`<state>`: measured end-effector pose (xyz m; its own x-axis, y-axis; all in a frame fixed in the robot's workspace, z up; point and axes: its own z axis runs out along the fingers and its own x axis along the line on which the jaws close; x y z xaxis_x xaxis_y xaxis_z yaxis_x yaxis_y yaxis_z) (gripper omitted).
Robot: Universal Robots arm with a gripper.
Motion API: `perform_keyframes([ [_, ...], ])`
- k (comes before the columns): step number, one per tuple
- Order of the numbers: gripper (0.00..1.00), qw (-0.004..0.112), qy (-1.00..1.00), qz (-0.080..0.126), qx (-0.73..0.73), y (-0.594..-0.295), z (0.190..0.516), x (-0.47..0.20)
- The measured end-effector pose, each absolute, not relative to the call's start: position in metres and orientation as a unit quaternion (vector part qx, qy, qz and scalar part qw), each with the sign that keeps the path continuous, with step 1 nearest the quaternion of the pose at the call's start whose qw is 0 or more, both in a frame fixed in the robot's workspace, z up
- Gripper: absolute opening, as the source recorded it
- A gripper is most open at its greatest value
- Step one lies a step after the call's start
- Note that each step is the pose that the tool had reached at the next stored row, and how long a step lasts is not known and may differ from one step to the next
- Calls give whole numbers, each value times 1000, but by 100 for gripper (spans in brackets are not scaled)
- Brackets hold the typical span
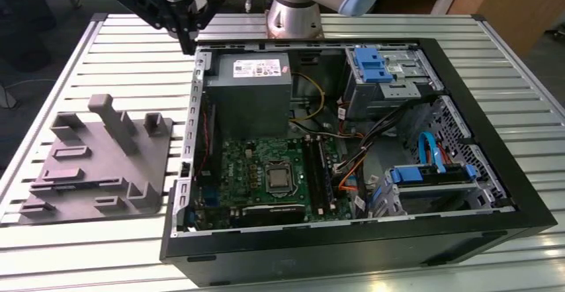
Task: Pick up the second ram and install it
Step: 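Reach for the second ram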
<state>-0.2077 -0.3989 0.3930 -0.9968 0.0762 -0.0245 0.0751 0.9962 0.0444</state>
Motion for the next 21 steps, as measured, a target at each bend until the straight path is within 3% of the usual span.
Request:
perform_keyframes([
  [21, 10, 13, 999, 22, 38, -399, 393, -223],
])
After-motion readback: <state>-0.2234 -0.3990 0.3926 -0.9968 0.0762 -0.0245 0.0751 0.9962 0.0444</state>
